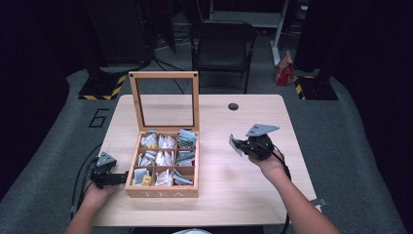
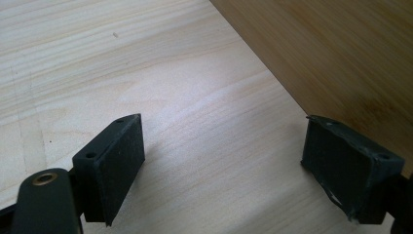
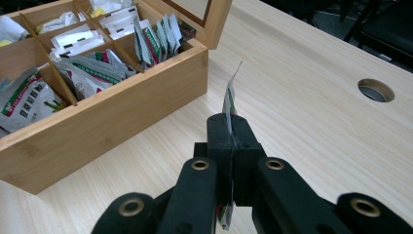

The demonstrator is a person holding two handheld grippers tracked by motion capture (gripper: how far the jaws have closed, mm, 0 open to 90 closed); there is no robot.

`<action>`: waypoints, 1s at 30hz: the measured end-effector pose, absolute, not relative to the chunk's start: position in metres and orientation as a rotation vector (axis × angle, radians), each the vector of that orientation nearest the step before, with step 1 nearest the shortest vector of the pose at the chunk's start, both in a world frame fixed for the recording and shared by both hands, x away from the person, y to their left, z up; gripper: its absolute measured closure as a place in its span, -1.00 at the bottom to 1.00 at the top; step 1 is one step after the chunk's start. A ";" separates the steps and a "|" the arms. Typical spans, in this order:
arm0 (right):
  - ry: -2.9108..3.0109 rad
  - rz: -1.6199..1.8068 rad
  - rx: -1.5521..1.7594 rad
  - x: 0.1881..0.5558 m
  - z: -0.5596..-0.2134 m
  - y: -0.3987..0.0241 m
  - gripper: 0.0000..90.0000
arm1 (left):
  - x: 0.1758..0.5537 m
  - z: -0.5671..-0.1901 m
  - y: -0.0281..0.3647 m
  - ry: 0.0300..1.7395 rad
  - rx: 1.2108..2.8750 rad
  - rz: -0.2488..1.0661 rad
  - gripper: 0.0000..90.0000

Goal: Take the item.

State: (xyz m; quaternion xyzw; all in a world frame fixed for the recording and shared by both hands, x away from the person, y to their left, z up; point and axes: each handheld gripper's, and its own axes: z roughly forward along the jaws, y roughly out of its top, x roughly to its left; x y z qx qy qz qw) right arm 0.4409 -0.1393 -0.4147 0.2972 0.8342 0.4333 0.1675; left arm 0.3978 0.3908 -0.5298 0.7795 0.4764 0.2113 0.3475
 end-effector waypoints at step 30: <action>2.370 1.159 0.931 0.436 -0.455 -0.161 0.99 | 0.398 -0.530 0.391 1.235 2.022 0.549 -0.66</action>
